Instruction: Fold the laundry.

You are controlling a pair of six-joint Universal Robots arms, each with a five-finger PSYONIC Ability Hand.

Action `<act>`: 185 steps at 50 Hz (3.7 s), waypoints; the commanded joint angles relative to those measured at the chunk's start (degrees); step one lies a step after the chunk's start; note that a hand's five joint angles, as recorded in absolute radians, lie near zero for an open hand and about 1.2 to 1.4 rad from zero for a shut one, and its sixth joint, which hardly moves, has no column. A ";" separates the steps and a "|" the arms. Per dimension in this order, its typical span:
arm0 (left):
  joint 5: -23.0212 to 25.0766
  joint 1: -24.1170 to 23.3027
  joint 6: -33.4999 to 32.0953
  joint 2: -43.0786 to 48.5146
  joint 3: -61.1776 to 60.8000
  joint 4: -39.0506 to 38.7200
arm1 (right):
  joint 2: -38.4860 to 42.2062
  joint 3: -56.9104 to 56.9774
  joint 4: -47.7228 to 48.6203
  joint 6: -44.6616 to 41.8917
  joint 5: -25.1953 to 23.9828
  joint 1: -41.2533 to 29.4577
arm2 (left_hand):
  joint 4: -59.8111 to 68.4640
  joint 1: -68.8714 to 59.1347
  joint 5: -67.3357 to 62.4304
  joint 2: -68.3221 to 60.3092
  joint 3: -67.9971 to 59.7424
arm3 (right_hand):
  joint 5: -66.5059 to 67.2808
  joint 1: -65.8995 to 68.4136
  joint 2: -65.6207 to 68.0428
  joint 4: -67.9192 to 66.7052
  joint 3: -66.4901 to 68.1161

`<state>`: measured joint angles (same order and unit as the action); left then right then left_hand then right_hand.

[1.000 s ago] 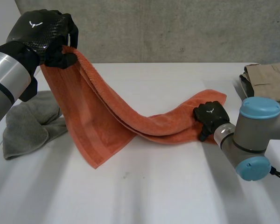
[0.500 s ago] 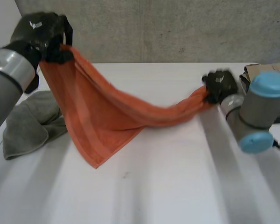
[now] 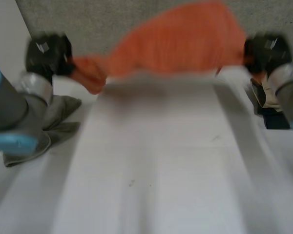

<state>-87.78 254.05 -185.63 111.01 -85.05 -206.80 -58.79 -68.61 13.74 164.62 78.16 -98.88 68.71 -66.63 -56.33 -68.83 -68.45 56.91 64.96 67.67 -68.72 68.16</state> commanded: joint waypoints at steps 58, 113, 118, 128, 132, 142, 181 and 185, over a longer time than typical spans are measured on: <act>11.14 11.47 -26.27 -8.86 -18.66 21.94 | -12.30 -19.10 -33.93 -35.83 4.36 5.10 | 11.29 -13.37 -13.67 -11.17 -11.55 | 13.09 15.04 12.33 -11.28 11.84; 3.84 7.34 -8.87 4.03 -5.47 -7.12 | 1.39 3.67 -9.78 -14.94 6.30 -1.58 | 11.29 -13.37 -13.67 -11.17 -11.55 | 13.09 15.04 12.33 -11.28 11.84; 6.30 8.13 -12.12 7.02 -12.77 -11.60 | 8.51 -1.52 -9.69 -16.17 4.46 -1.76 | 11.29 -13.37 -13.67 -11.17 -11.55 | 13.09 15.04 12.33 -11.28 11.84; 8.94 11.03 -13.45 3.69 -18.84 -12.23 | 9.76 -4.69 -12.94 -19.87 6.65 0.09 | 11.29 -13.37 -13.67 -11.17 -11.55 | -11.49 -9.54 -12.25 13.29 -12.74; 9.03 11.56 -13.18 2.37 -18.75 -12.05 | 5.80 -6.00 -13.30 -15.48 7.00 1.58 | 11.29 -13.37 -13.67 -11.17 -11.55 | -30.79 -28.84 -31.55 32.59 -32.04; 9.03 12.00 -10.90 0.35 -18.66 -9.94 | -1.05 -12.93 -15.58 -14.92 2.01 5.79 | 11.29 -13.37 -13.67 -11.17 -11.55 | -32.37 -30.42 -33.13 34.18 -33.62; 8.59 11.65 -9.58 1.23 -15.24 -8.45 | 8.16 -13.92 -5.65 -25.75 -12.77 9.15 | 11.29 -13.37 -13.67 -11.17 -11.55 | -6.79 -4.84 -7.55 8.60 -8.04; 8.59 11.47 -9.67 1.05 -15.24 -8.36 | 9.48 -12.08 -5.65 -25.75 -12.42 8.53 | 11.29 -13.37 -13.67 -11.17 -11.55 | 10.14 12.09 9.38 -8.34 8.89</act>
<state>-79.20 265.70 -195.21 112.24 -100.35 -215.24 -50.90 -83.04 7.98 138.77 65.36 -89.54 68.71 -67.49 -56.77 -68.79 -68.41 43.39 53.43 54.21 -54.17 54.17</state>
